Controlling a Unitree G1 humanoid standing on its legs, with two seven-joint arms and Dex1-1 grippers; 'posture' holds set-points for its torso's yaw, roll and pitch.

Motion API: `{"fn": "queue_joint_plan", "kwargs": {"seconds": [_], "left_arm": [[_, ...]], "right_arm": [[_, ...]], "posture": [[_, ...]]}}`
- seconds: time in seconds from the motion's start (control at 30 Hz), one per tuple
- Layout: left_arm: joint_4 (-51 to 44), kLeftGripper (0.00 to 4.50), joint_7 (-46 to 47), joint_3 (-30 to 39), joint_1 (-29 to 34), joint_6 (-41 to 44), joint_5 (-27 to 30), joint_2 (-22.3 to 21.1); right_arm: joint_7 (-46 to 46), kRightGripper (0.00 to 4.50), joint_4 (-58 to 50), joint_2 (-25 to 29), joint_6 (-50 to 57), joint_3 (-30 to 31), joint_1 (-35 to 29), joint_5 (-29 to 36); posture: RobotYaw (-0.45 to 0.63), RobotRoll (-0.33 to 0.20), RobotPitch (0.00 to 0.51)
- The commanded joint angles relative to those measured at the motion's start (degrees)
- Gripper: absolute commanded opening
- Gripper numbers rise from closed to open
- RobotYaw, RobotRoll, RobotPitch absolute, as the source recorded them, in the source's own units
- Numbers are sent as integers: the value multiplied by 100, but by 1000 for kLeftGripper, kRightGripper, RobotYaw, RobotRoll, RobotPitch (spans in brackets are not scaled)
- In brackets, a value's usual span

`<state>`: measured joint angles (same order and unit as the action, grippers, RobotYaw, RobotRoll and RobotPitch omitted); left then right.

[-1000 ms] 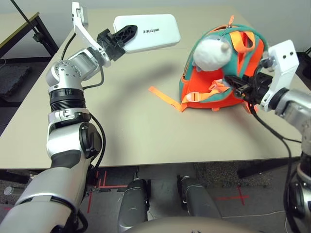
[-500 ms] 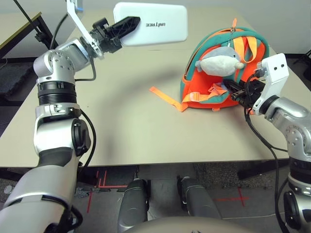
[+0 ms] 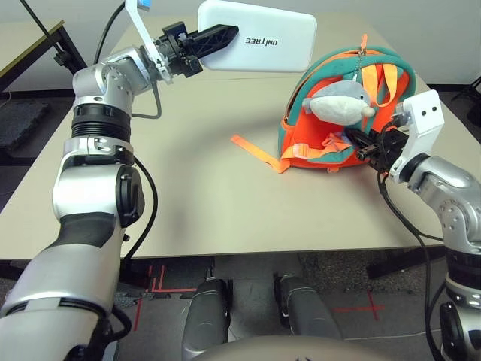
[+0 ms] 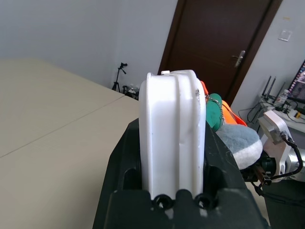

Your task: Put the pencil case into the backpack and zip it.

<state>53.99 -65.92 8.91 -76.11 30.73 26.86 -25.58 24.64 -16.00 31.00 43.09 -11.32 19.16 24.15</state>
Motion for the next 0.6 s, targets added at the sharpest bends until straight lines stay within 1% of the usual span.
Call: {"fn": "queue_joint_plan", "kwargs": {"seconds": [0.03,0.33,0.5,0.6], "left_arm": [[126,1294,-245,-10,-177,-105,-97,25],[212,1294,-545,-109,-162,-38,-294,36],[300,1294,-689,-364,21,-244,-595,188],[381,1293,-799,-447,29,-291,-701,315]], "right_arm": [[-43,257,141,-13,148,143,-133,-85],[-54,257,208,-38,110,184,-71,-116],[-49,257,265,-66,68,218,-35,-146],[-45,257,280,-68,50,230,-31,-153]], "posture": [[-245,0,91],[-245,0,93],[-245,0,94],[-250,0,93]]}}
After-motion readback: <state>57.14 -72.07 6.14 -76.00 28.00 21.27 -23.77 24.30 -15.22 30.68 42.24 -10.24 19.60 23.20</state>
